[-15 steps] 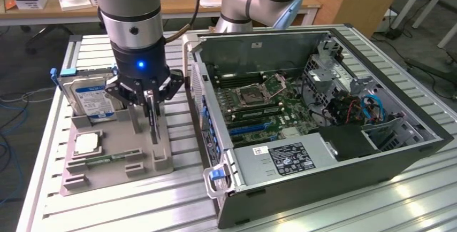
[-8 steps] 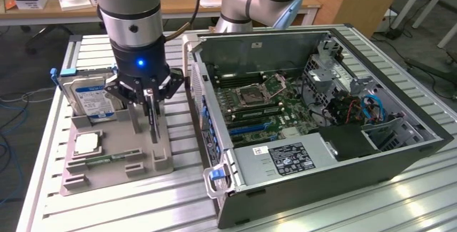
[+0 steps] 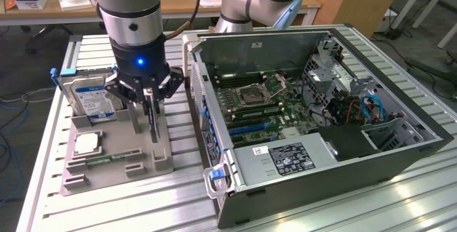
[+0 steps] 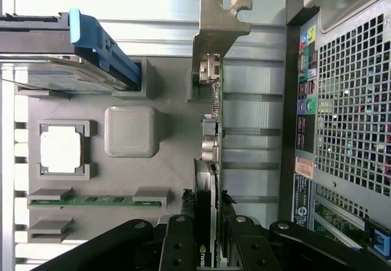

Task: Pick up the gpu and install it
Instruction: 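Pick up the gpu and move the gpu toward the slot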

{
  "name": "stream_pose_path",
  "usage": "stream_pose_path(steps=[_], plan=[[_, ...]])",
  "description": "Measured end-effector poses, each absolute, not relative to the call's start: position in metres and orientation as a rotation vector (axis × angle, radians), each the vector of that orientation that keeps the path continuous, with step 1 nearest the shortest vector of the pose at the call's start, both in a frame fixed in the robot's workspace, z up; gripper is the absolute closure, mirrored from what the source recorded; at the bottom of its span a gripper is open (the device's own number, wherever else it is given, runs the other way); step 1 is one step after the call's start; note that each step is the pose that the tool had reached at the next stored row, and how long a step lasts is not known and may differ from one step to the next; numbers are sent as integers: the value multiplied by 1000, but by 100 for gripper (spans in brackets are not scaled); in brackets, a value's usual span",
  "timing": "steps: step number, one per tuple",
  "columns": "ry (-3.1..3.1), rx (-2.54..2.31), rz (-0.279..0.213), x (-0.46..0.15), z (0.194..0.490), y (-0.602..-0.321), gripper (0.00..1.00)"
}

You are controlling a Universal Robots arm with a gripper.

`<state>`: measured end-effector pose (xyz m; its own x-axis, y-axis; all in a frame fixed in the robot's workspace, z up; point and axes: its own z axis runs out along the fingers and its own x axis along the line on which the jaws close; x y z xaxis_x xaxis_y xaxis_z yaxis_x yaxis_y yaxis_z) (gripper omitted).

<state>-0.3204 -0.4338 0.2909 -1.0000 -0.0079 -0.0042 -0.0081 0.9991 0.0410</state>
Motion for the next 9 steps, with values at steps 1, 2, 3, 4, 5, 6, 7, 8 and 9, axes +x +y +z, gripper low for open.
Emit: stream_pose_path(steps=[1, 2, 3, 4, 5, 6, 7, 8, 9], plan=[[3137, -13, 65, -320, 291, -434, 74], [3137, -13, 64, -320, 292, -434, 74], [3137, -13, 64, -320, 292, -434, 74], [3137, -13, 64, -320, 292, -434, 74], [3137, -13, 65, -320, 293, -434, 74], [3137, -13, 65, -320, 293, -434, 74], [3137, -13, 65, -320, 293, -434, 74], [3137, -14, 65, -320, 293, -434, 74], [3137, -14, 65, -320, 293, -434, 74]])
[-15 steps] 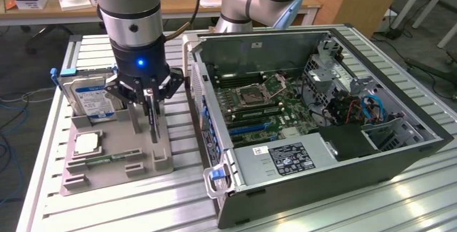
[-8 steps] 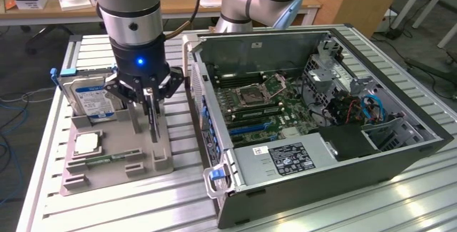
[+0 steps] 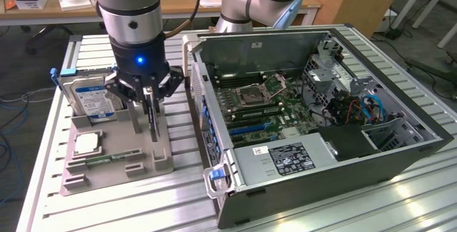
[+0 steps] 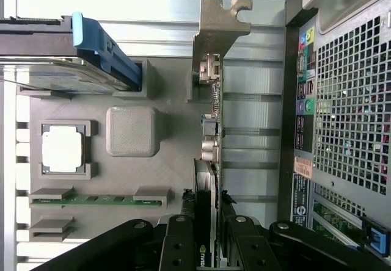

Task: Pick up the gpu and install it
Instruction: 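Pick up the gpu and move the gpu toward the slot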

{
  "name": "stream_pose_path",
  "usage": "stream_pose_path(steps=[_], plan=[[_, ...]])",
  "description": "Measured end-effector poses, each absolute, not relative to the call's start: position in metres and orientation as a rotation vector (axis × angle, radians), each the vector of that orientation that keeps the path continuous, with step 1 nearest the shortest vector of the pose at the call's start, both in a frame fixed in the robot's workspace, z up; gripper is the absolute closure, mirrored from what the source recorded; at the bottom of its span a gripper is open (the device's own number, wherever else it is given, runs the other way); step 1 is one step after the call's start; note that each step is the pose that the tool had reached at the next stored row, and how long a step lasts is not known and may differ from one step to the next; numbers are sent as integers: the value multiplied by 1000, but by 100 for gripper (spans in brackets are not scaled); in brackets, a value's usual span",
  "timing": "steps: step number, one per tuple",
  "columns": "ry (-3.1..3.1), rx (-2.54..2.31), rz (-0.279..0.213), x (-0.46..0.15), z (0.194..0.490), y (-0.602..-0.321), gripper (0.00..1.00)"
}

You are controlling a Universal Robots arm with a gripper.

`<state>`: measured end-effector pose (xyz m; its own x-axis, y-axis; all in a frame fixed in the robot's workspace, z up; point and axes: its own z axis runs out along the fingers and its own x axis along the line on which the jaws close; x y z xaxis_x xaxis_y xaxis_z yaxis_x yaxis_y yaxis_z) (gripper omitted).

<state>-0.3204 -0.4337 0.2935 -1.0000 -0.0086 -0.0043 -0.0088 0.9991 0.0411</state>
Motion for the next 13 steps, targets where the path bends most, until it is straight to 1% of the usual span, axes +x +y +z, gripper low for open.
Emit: stream_pose_path(steps=[13], plan=[[3137, -15, 65, -320, 296, -434, 74]])
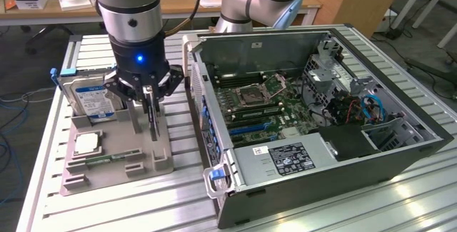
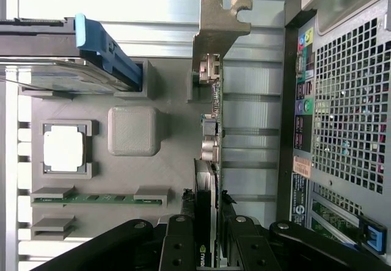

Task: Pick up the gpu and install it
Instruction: 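Pick up the gpu and move the gpu toward the slot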

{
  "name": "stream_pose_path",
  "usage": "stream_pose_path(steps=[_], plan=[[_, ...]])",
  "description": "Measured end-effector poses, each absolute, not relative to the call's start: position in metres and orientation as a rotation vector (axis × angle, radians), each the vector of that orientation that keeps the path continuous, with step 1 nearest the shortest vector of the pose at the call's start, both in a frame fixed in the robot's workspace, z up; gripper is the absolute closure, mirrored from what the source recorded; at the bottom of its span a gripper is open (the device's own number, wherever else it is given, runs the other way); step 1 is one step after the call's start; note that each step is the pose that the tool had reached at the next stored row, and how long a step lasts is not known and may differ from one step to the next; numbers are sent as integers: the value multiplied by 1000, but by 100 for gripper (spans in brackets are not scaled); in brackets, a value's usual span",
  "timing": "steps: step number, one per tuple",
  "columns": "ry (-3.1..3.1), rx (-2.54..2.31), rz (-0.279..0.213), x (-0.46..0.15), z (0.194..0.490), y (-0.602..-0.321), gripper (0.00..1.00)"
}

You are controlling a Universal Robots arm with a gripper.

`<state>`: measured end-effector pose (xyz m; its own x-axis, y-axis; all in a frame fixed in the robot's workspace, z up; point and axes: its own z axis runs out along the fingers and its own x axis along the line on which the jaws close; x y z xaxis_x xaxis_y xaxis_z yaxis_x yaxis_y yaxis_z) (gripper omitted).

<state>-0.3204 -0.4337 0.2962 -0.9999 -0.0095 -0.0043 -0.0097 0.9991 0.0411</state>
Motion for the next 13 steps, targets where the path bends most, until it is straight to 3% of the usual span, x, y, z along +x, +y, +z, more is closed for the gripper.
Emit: stream_pose_path(steps=[13], plan=[[3137, -17, 64, -320, 299, -434, 74]])
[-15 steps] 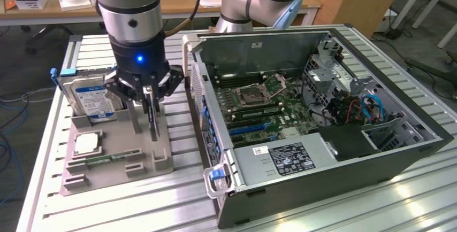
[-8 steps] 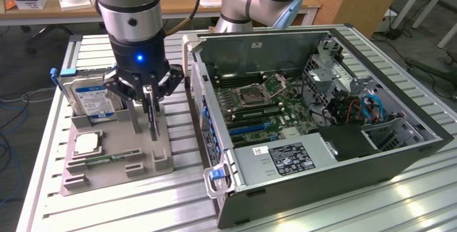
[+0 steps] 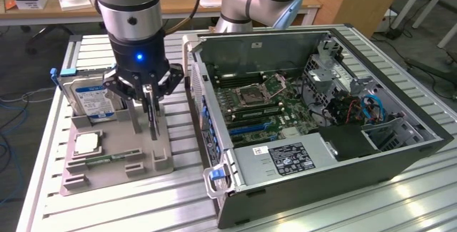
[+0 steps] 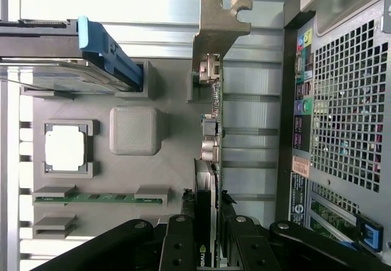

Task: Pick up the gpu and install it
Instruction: 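Pick up the gpu and move the gpu toward the slot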

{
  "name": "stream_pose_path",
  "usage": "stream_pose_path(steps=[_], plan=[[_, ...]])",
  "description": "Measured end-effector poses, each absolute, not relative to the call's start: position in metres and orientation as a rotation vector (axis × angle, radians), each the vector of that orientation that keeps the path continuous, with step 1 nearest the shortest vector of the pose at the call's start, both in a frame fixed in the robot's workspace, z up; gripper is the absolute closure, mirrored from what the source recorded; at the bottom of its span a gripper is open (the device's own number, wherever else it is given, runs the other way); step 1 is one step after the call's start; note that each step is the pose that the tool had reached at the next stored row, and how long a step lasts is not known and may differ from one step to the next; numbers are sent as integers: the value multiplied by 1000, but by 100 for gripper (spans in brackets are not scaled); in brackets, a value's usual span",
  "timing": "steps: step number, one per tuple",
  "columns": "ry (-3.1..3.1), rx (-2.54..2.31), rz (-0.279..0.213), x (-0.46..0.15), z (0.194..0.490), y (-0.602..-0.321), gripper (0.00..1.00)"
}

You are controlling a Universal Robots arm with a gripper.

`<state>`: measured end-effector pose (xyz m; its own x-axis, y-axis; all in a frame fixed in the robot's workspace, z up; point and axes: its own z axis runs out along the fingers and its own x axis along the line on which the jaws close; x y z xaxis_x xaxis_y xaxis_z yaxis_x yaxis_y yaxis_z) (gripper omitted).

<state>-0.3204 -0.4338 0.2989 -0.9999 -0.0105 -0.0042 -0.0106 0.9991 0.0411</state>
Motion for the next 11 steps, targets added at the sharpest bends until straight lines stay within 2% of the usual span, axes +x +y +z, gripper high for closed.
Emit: stream_pose_path(steps=[11], plan=[[3137, -17, 64, -320, 302, -434, 74]])
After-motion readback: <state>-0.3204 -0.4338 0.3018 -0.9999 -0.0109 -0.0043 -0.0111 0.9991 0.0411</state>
